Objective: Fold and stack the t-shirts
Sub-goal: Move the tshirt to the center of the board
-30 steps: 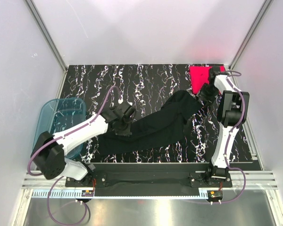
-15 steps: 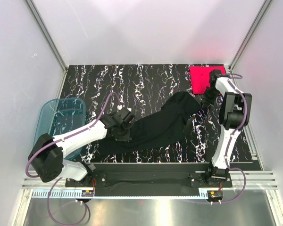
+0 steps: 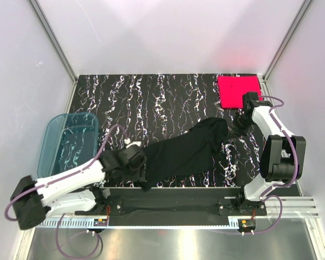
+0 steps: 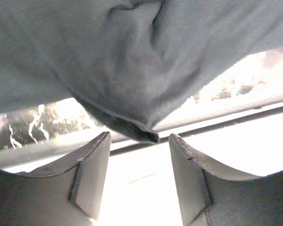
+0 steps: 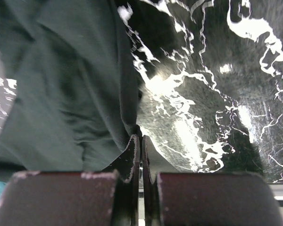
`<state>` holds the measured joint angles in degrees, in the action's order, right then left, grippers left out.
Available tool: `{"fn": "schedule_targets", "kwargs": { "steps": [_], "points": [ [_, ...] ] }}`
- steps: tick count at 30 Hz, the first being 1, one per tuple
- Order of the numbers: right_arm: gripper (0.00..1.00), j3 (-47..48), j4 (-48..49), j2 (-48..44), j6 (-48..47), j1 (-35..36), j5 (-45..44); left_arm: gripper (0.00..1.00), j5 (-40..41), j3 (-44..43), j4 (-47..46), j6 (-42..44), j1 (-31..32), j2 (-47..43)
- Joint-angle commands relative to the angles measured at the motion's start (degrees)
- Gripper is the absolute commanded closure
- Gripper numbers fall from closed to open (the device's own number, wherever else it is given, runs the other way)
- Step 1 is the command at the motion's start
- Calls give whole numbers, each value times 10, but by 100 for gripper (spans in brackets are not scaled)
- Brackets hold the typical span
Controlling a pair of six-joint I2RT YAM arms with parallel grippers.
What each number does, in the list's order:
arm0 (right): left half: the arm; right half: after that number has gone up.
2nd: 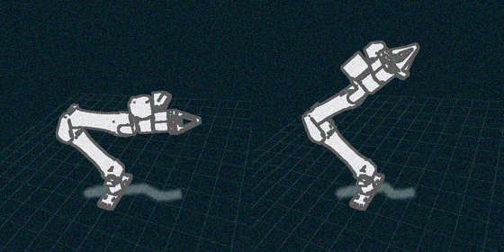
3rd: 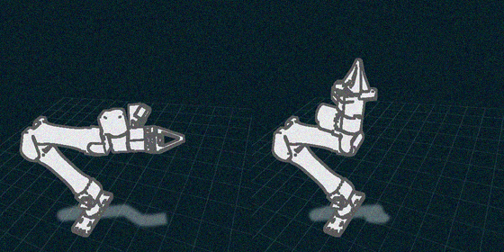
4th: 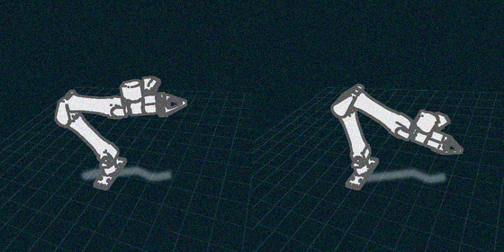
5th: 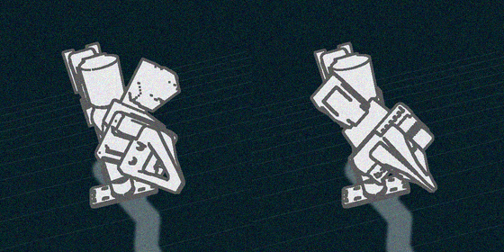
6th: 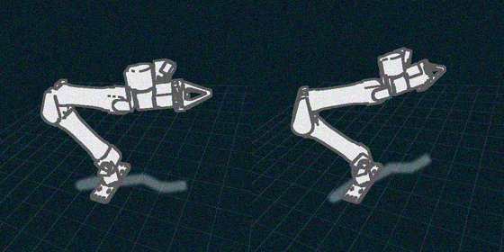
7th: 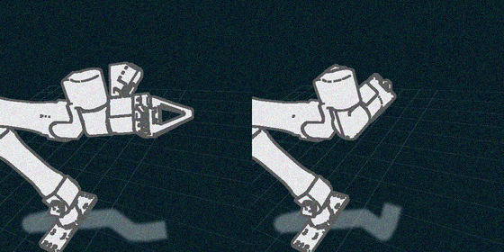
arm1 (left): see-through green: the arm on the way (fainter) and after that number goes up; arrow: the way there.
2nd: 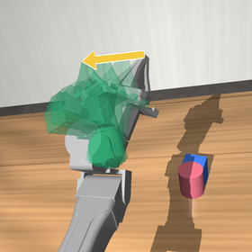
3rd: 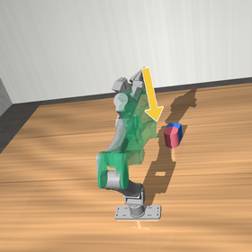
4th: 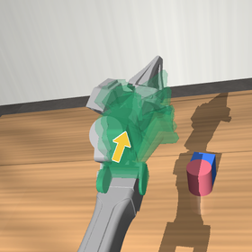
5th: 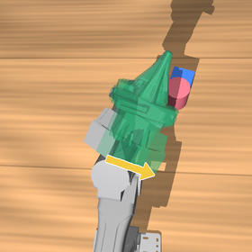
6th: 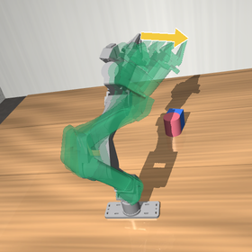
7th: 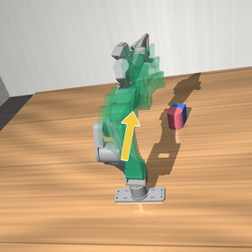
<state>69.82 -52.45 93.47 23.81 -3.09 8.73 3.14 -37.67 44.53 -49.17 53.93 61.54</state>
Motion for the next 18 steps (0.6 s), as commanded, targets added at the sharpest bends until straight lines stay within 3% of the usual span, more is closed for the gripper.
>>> {"fn": "schedule_targets", "kwargs": {
  "steps": [1, 4, 11, 18],
  "points": [
    [100, -26, 4, -14, -21, -1, 21, 41, 27, 7, 19, -58, 2, -75],
    [100, -27, 8, -22, -27, -1, 22, 41, 28, 8, 6, -69, 1, -79],
    [100, -11, 3, -13, -41, -1, 24, 44, 2, -20, 27, -81, 14, 33],
    [100, -8, 5, -6, -48, -1, 31, 33, 63, -75, 114, -147, 66, 77]
  ]
}}
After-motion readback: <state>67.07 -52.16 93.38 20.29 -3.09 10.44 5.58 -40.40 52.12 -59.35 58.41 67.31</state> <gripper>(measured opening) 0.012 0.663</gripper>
